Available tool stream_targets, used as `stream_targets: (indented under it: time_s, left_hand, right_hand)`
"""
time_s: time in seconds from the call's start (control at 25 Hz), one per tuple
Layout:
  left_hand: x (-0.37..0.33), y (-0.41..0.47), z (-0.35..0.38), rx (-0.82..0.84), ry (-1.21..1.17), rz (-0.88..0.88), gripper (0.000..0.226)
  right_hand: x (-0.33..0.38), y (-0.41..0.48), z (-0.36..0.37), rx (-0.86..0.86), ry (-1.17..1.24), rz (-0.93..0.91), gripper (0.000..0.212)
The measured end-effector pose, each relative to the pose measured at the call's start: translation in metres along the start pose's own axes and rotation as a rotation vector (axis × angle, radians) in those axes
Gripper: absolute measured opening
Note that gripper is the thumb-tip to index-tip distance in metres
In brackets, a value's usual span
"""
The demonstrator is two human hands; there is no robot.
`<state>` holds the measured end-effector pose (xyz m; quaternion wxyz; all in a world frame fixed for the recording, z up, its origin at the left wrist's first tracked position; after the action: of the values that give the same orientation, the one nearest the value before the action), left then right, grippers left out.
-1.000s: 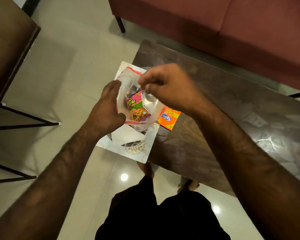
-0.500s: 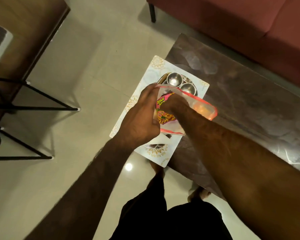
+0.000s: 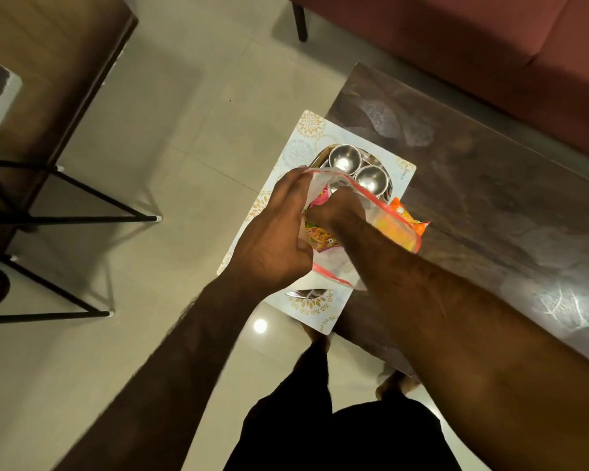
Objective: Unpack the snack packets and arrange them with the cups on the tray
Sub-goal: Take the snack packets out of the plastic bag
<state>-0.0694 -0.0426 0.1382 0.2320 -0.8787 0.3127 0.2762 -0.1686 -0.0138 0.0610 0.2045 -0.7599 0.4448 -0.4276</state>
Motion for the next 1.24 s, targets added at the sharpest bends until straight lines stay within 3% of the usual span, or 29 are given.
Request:
stream_targets:
  time_s: [0.16, 0.28, 0.44, 0.68, 0.84, 1.12, 1.24]
  left_hand:
    - [-0.011, 0.002, 0.003, 0.025, 0.035, 0.009, 0.091]
    - [-0.013, 0.006, 0.004, 0.047, 0.061, -0.023, 0.096]
    - [-0.015, 0.010, 0.001, 0.039, 0.081, -0.025, 0.097]
    - [-0.012, 0.012, -0.003, 0.024, 0.155, -0.086, 0.098]
    - [-0.012, 0.009, -0.005, -0.007, 0.146, -0.111, 0.096]
    - [-0.005, 0.009, -0.004, -0.083, 0.172, -0.164, 0.097]
    - [-0.003, 0.009, -0.006, -0.107, 0.219, -0.163, 0.096]
  right_hand:
    - [-0.014, -0.006, -0.014, -0.048, 0.182, 0.037, 0.048]
    - [-0.025, -0.007, -0.030, -0.091, 0.200, 0.038, 0.037]
    - [-0.039, -0.034, -0.068, -0.149, 0.232, 0.064, 0.053]
    - [-0.079, -0.075, -0.106, 0.006, 0.715, 0.093, 0.019]
    - [-0.128, -0.078, -0.105, 0.023, 0.877, 0.214, 0.032]
    - [-0.198, -0.079, -0.085, 0.067, 1.253, 0.347, 0.020]
    - [-0.240, -0.069, -0.069, 0.013, 1.268, 0.432, 0.023]
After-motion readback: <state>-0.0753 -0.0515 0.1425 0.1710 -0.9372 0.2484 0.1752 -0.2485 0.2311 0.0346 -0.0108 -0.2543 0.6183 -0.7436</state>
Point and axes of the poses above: each hand's wrist, its own y-axis towards the middle knuckle, its own z-axis out of the palm, x = y × z, the point moved 9 cm from there along y, towards the middle knuckle, and after that the axes turned 8 degrees about -x, right-handed, at the moved point
